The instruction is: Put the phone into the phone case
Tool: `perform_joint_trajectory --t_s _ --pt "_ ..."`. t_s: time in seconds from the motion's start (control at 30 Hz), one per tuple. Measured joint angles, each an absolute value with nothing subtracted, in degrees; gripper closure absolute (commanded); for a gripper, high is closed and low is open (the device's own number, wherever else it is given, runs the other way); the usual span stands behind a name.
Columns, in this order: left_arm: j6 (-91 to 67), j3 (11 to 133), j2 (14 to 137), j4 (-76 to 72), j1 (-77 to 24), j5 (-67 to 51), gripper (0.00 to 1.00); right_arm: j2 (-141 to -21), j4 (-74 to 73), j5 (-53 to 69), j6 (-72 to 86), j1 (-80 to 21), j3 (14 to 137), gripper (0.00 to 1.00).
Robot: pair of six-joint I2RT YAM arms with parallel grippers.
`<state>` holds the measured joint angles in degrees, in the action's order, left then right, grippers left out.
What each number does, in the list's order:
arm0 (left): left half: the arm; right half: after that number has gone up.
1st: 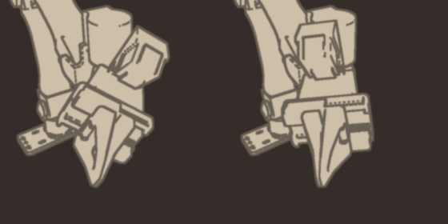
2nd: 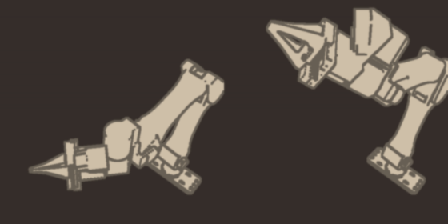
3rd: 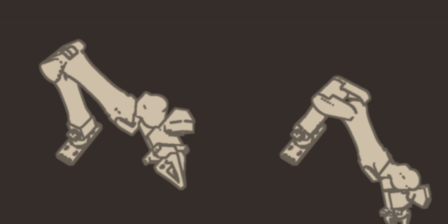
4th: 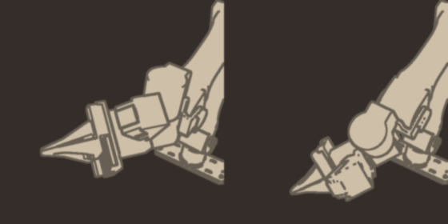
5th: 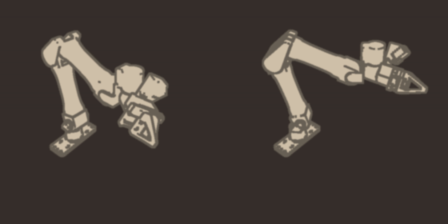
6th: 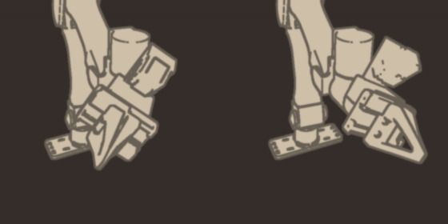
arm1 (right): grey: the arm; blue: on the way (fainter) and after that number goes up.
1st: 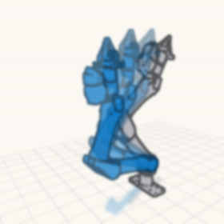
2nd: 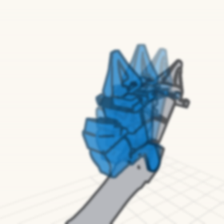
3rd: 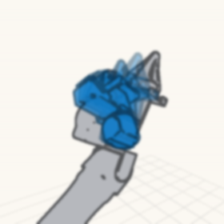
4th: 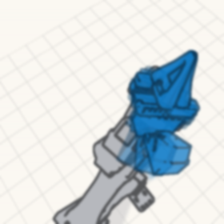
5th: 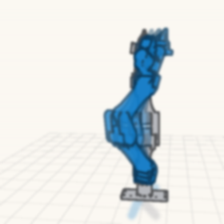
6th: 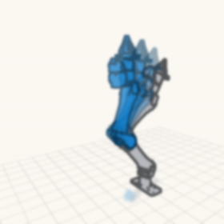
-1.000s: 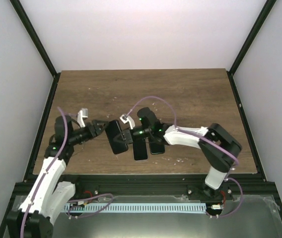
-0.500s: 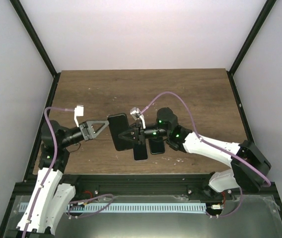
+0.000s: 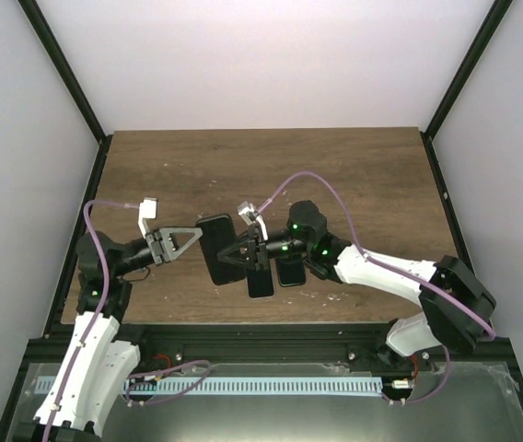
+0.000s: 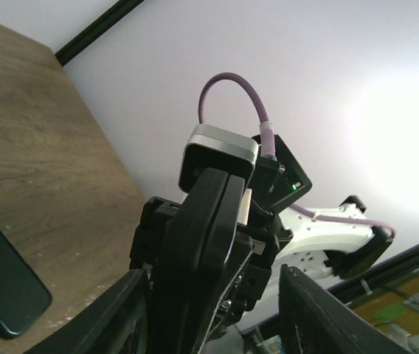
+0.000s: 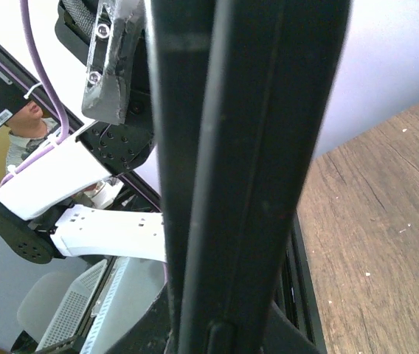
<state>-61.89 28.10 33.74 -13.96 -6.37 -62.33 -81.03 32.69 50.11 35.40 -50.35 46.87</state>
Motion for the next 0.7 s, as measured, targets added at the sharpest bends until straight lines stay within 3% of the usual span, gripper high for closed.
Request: perform_joint_trajectory --t_s 0.3,0.57,0.7 --pt "-60.1 27.9 34.9 -14.7 -6.4 -62.7 0.99 -81.9 33.5 51.0 36.8 -50.4 47.1 0.9" --pt "-58.0 28.0 35.4 -14.4 -6.4 -63.1 1.0 -81.8 33.0 51.4 37.3 -50.4 47.2 0.79" --pt "-56.3 28.5 35.9 -12.2 -6.4 -63.8 1.0 -81.8 33.0 51.0 37.5 -50.4 47.2 0.93"
